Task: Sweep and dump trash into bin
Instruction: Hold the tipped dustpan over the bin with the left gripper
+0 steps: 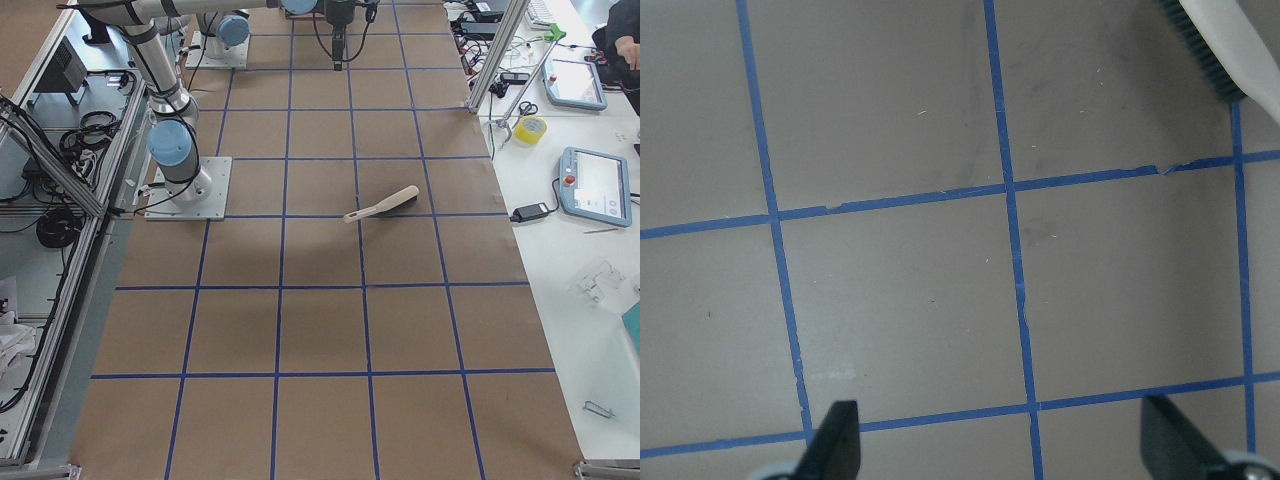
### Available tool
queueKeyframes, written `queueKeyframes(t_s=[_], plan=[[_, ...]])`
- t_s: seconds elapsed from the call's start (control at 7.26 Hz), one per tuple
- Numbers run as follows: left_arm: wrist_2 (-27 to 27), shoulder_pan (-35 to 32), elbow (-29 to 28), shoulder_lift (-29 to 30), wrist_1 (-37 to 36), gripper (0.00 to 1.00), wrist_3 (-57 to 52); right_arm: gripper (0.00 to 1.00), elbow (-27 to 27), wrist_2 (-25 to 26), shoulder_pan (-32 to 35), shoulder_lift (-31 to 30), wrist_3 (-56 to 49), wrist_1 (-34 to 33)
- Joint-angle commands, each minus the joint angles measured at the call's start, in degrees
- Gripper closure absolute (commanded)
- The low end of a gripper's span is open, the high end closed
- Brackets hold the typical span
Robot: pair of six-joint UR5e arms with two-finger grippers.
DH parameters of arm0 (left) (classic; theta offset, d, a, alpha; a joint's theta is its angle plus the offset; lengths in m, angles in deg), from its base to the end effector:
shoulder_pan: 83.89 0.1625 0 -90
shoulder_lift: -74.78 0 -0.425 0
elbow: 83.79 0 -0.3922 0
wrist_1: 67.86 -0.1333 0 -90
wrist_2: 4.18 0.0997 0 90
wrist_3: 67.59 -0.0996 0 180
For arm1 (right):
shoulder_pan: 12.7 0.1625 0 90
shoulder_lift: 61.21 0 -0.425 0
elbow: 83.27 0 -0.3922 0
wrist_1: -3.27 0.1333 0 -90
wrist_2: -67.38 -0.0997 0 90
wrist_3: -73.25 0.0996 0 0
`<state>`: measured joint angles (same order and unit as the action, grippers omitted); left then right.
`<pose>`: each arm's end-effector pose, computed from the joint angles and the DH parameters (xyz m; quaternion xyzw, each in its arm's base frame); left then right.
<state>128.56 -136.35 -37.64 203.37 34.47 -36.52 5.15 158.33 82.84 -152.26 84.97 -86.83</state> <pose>0.4022 -0.6312 0.4458 -0.5053 0.7805 0.0779 0.3599 0.1782 -0.4733 0.5107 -0.0541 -0.9982 0.0248 0.0046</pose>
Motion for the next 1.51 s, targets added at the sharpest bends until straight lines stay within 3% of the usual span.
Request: queueKeyframes(t_s=[0.0, 0.14, 0.28, 0.41, 0.69, 0.83, 1.1, 1.38], plan=[[0.07, -0.01, 12.12, -4.37, -12.75, 1.0, -1.09, 0.0, 0.0, -0.07, 0.0, 0.09, -0.2, 0.18], [0.24, -0.01, 23.43, -7.36, -27.48, 1.0, -4.06, 0.0, 0.09, -0.07, 0.0, 0.09, -0.12, 0.18], [0.59, 0.07, 34.6, -9.3, -48.07, 1.0, -13.4, 0.0, 0.0, -0.07, 0.0, 0.09, -0.2, 0.18], [1.55, 0.16, 40.1, -9.76, -60.89, 1.0, -18.1, 0.0, 0.09, -0.07, 0.0, 0.09, -0.21, 0.1], [1.04, 0.86, 39.98, -11.6, -60.76, 1.0, -22.35, 0.0, 0.09, -0.07, 0.0, 0.0, -0.21, 0.18], [0.51, 0.87, 39.2, -13.26, -56.41, 1.0, -22.54, 0.0, 0.09, -0.07, 0.0, 0.09, -0.21, 0.18], [-1.94, 0.87, 31.67, -15.29, -40.37, 1.0, -21.85, 0.0, 0.09, 0.02, 0.0, 0.09, -0.21, 0.27], [-10.09, 0.87, 24.98, -17.05, -25.06, 1.0, -18.44, 0.0, 0.09, 0.02, 0.0, 0.0, -0.29, 0.27]])
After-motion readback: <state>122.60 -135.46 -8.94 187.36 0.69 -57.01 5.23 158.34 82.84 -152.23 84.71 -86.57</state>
